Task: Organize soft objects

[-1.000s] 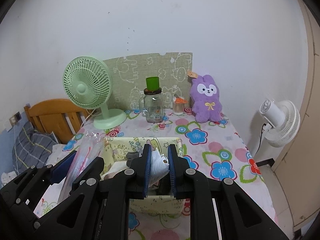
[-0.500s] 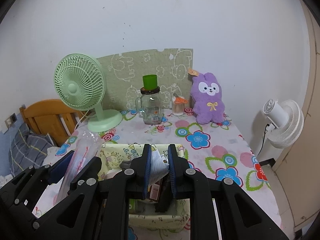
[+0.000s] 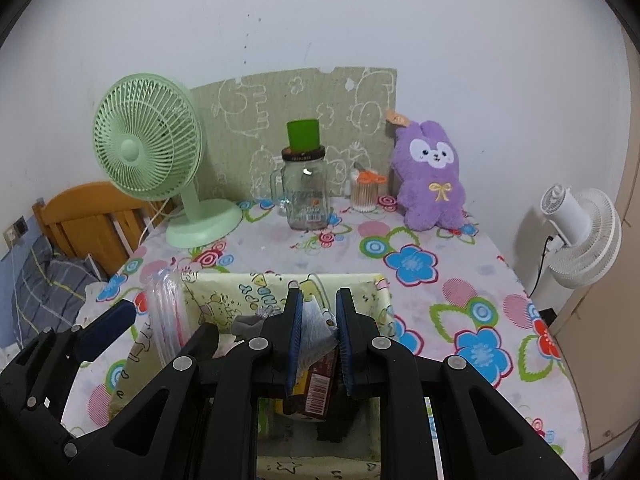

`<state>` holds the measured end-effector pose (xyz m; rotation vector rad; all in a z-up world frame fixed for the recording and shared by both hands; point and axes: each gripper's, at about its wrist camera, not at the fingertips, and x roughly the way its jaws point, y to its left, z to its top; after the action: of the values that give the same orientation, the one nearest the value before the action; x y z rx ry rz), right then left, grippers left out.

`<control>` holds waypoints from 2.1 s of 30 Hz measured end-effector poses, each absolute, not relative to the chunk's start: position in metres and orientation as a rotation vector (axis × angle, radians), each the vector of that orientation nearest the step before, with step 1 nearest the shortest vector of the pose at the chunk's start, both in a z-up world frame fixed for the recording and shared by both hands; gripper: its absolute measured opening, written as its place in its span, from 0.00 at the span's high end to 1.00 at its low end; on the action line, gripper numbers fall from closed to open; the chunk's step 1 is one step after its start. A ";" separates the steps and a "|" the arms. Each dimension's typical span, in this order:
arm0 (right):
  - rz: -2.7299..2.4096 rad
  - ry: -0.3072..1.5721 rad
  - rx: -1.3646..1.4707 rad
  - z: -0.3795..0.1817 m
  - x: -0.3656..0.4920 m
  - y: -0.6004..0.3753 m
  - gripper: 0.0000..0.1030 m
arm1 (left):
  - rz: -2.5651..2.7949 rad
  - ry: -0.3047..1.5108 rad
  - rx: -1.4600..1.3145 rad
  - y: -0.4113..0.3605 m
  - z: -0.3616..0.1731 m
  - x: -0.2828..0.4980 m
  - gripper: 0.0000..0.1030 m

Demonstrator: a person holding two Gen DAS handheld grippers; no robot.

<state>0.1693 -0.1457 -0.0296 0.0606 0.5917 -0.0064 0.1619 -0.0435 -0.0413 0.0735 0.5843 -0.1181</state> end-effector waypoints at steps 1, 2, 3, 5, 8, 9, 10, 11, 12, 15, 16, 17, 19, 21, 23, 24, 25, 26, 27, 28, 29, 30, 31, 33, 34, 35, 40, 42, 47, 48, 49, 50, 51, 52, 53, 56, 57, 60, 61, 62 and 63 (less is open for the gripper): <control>-0.004 0.596 0.059 -0.032 0.171 -0.145 0.81 | -0.117 0.588 0.074 -0.043 -0.043 0.162 0.29; -0.002 0.598 0.057 -0.033 0.172 -0.144 0.81 | -0.118 0.593 0.076 -0.043 -0.045 0.163 0.27; 0.004 0.599 0.055 -0.035 0.173 -0.144 0.81 | -0.121 0.598 0.079 -0.043 -0.046 0.164 0.24; 0.004 0.597 0.063 -0.039 0.174 -0.143 0.81 | -0.117 0.602 0.082 -0.041 -0.048 0.163 0.22; 0.032 0.616 0.073 -0.044 0.176 -0.143 0.81 | -0.110 0.613 0.091 -0.040 -0.051 0.163 0.21; 0.037 0.620 0.073 -0.045 0.176 -0.142 0.81 | -0.110 0.618 0.093 -0.040 -0.051 0.163 0.21; 0.042 0.623 0.073 -0.046 0.176 -0.142 0.80 | -0.112 0.621 0.096 -0.040 -0.052 0.163 0.20; 0.049 0.627 0.074 -0.047 0.176 -0.142 0.80 | -0.113 0.621 0.099 -0.041 -0.053 0.162 0.20; 0.058 0.633 0.074 -0.048 0.176 -0.141 0.79 | -0.113 0.624 0.103 -0.041 -0.053 0.161 0.20; 0.071 0.647 0.073 -0.050 0.175 -0.142 0.79 | -0.119 0.631 0.111 -0.043 -0.055 0.160 0.20; 0.073 0.650 0.071 -0.051 0.175 -0.142 0.79 | -0.121 0.635 0.114 -0.044 -0.056 0.159 0.20; 0.078 0.655 0.068 -0.052 0.174 -0.143 0.78 | -0.123 0.638 0.116 -0.044 -0.057 0.158 0.20; 0.088 0.664 0.063 -0.053 0.173 -0.143 0.68 | -0.125 0.643 0.119 -0.044 -0.058 0.157 0.20; 0.088 0.671 0.059 -0.054 0.172 -0.143 0.42 | -0.119 0.643 0.121 -0.044 -0.059 0.155 0.20; 0.073 0.650 0.043 -0.052 0.167 -0.143 0.31 | -0.121 0.643 0.116 -0.043 -0.059 0.153 0.18; 0.081 0.646 0.040 -0.051 0.164 -0.142 0.29 | -0.125 0.646 0.111 -0.043 -0.059 0.153 0.17; 0.084 0.645 0.037 -0.050 0.163 -0.142 0.27 | -0.128 0.648 0.108 -0.043 -0.059 0.152 0.17; 0.083 0.642 0.034 -0.050 0.160 -0.141 0.26 | -0.130 0.647 0.109 -0.043 -0.059 0.151 0.17; 0.083 0.640 0.032 -0.049 0.159 -0.141 0.26 | -0.130 0.646 0.111 -0.044 -0.059 0.150 0.17; 0.081 0.639 0.030 -0.049 0.158 -0.142 0.24 | -0.134 0.646 0.109 -0.045 -0.059 0.149 0.16; 0.076 0.639 0.030 -0.048 0.156 -0.143 0.20 | -0.139 0.648 0.107 -0.045 -0.059 0.148 0.15; 0.073 0.637 0.032 -0.047 0.154 -0.144 0.18 | -0.144 0.648 0.105 -0.046 -0.059 0.147 0.14; 0.072 0.635 0.034 -0.047 0.152 -0.145 0.16 | -0.150 0.647 0.102 -0.046 -0.058 0.146 0.14; 0.073 0.634 0.039 -0.045 0.149 -0.147 0.13 | -0.155 0.646 0.092 -0.046 -0.058 0.145 0.13; 0.069 0.633 0.039 -0.045 0.147 -0.148 0.12 | -0.158 0.646 0.086 -0.046 -0.057 0.143 0.12; 0.065 0.631 0.037 -0.043 0.145 -0.149 0.10 | -0.161 0.645 0.082 -0.046 -0.057 0.142 0.12; 0.059 0.618 0.036 -0.037 0.133 -0.153 0.07 | -0.171 0.637 0.071 -0.048 -0.053 0.133 0.11; 0.058 0.609 0.038 -0.033 0.127 -0.154 0.07 | -0.177 0.627 0.068 -0.049 -0.049 0.127 0.11; 0.046 0.591 0.037 -0.024 0.111 -0.158 0.05 | -0.175 0.609 0.069 -0.050 -0.041 0.114 0.11; 0.045 0.590 0.041 -0.022 0.108 -0.158 0.05 | -0.172 0.607 0.071 -0.050 -0.038 0.110 0.11; 0.045 0.587 0.048 -0.020 0.104 -0.159 0.05 | -0.171 0.602 0.072 -0.050 -0.036 0.108 0.11; 0.044 0.582 0.055 -0.018 0.100 -0.159 0.05 | -0.172 0.594 0.073 -0.049 -0.034 0.104 0.10; 0.044 0.578 0.060 -0.017 0.097 -0.160 0.04 | -0.175 0.585 0.075 -0.049 -0.030 0.099 0.08; 0.042 0.570 0.063 -0.014 0.093 -0.161 0.04 | -0.178 0.578 0.077 -0.049 -0.028 0.096 0.07; 0.040 0.563 0.064 -0.012 0.089 -0.161 0.03 | -0.182 0.569 0.078 -0.049 -0.026 0.092 0.07; 0.030 0.536 0.059 -0.005 0.076 -0.163 0.01 | -0.189 0.549 0.082 -0.049 -0.020 0.083 0.05; 0.027 0.530 0.059 -0.003 0.072 -0.164 0.01 | -0.191 0.543 0.082 -0.049 -0.018 0.079 0.05; 0.011 0.514 0.061 0.003 0.061 -0.167 0.01 | -0.192 0.528 0.086 -0.050 -0.013 0.071 0.05; 0.005 0.509 0.063 0.005 0.057 -0.168 0.01 | -0.190 0.521 0.088 -0.050 -0.011 0.067 0.05; -0.001 0.503 0.065 0.006 0.053 -0.169 0.01 | -0.189 0.515 0.087 -0.050 -0.009 0.064 0.05; -0.010 0.496 0.069 0.008 0.049 -0.171 0.01 | -0.187 0.509 0.086 -0.049 -0.007 0.060 0.04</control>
<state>0.0486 -0.1713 0.0084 0.0687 0.4956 -0.0096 0.0603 -0.0494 -0.0072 0.0862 0.5089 -0.1873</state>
